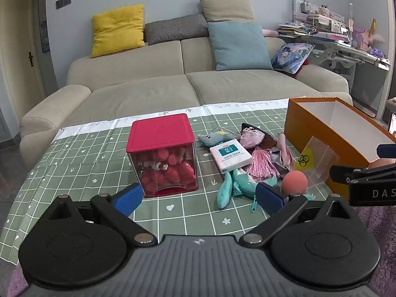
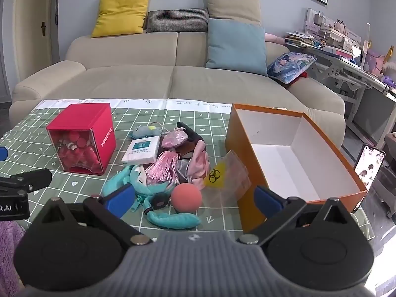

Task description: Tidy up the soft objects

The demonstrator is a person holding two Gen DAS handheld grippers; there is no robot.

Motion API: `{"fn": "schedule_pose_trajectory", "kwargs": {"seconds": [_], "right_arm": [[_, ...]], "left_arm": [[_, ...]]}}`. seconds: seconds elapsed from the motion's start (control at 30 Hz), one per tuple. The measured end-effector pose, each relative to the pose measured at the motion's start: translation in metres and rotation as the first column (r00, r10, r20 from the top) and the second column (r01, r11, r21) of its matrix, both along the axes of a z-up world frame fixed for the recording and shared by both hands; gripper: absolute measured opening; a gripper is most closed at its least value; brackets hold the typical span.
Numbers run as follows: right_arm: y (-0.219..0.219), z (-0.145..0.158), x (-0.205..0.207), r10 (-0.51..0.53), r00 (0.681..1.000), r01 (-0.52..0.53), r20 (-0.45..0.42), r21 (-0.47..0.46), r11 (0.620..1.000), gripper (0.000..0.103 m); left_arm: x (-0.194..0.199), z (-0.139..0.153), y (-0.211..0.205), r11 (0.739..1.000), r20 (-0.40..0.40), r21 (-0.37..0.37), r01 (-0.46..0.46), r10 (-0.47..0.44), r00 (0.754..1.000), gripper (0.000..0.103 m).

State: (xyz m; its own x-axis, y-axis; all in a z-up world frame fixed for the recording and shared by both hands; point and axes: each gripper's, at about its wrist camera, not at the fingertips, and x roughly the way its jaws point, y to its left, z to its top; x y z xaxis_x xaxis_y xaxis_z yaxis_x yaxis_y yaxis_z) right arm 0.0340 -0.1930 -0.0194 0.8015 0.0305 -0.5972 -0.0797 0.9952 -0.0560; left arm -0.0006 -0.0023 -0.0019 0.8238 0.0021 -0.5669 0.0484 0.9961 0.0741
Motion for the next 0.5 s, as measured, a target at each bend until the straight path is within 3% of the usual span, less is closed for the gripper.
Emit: {"fn": "schedule_pose_trajectory", "kwargs": {"seconds": [0.5], "right_arm": [[-0.0015, -0.0082, 0.0029, -0.009, 1.0, 0.009, -0.016, 0.002, 1.0, 0.1]], "left_arm": [[0.0011, -0.0029, 0.0009, 1.0, -0.004, 0.001, 0.008, -0.008, 1.0, 0.103]]}}
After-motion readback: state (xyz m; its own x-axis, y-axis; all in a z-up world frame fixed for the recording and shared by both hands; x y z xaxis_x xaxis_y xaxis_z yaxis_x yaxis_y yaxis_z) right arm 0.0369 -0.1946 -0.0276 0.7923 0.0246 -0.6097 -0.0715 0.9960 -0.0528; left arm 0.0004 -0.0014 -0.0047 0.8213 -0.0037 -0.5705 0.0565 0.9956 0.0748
